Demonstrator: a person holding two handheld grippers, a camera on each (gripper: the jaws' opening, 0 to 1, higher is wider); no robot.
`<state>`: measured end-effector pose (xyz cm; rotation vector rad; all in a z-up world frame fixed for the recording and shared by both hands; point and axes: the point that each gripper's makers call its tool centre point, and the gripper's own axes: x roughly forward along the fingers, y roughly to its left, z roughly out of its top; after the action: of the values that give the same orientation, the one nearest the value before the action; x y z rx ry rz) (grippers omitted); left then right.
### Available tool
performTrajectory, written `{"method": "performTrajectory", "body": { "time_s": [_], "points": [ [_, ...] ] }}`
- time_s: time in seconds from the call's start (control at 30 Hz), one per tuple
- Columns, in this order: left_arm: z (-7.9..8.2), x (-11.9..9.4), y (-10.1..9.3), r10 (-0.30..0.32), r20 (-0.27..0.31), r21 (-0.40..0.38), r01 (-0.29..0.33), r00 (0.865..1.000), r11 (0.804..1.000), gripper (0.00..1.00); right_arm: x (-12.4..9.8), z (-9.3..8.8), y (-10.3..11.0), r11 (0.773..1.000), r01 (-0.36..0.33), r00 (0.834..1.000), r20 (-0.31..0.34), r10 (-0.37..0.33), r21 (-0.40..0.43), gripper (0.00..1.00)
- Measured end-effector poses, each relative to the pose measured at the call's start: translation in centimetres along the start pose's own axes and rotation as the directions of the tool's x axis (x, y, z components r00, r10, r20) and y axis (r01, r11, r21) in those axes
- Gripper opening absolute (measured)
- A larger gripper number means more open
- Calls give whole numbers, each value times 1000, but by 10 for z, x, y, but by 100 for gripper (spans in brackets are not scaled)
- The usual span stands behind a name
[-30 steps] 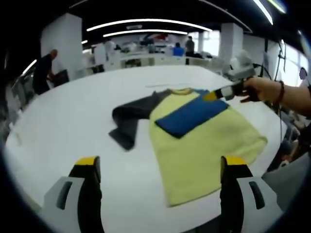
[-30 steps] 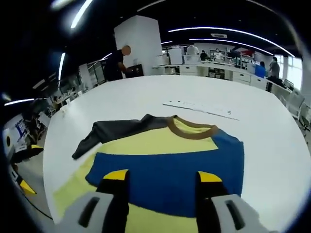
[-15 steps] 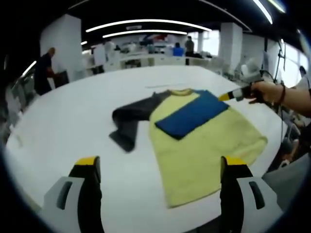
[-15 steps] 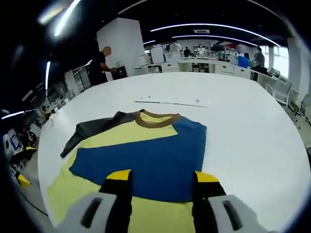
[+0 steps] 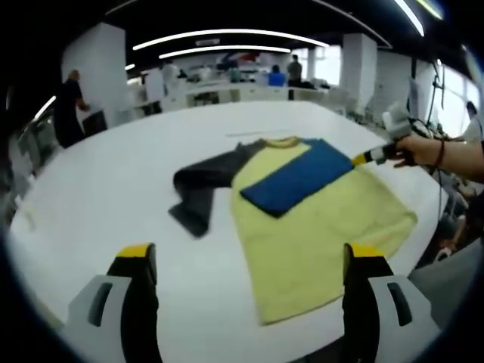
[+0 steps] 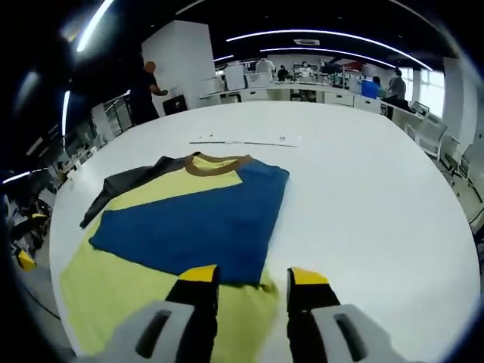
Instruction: Fold the garment on the visible template until the final outline fits inside the template.
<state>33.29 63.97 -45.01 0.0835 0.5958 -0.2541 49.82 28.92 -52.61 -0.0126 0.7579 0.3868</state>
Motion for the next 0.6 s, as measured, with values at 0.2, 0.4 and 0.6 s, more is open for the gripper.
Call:
{"method": "performTrajectory", "body": {
  "time_s": [0.2, 0.4, 0.6],
  "points": [
    [1, 0, 0, 3, 2, 1, -3, 1000, 1000, 99, 2, -7, -6, 1000, 27, 1000, -13, -26, 17, 19],
    [0, -1, 2, 10, -6, -1, -10, 1000, 1000, 98, 5, -9, -2, 999, 48, 999, -15, -48, 11, 10],
    [-3, -3, 3, 14, -15, -3, -14, 1000, 1000, 98, 5, -9, -2, 996, 66, 998, -20, -67, -55, 3]
  ]
}}
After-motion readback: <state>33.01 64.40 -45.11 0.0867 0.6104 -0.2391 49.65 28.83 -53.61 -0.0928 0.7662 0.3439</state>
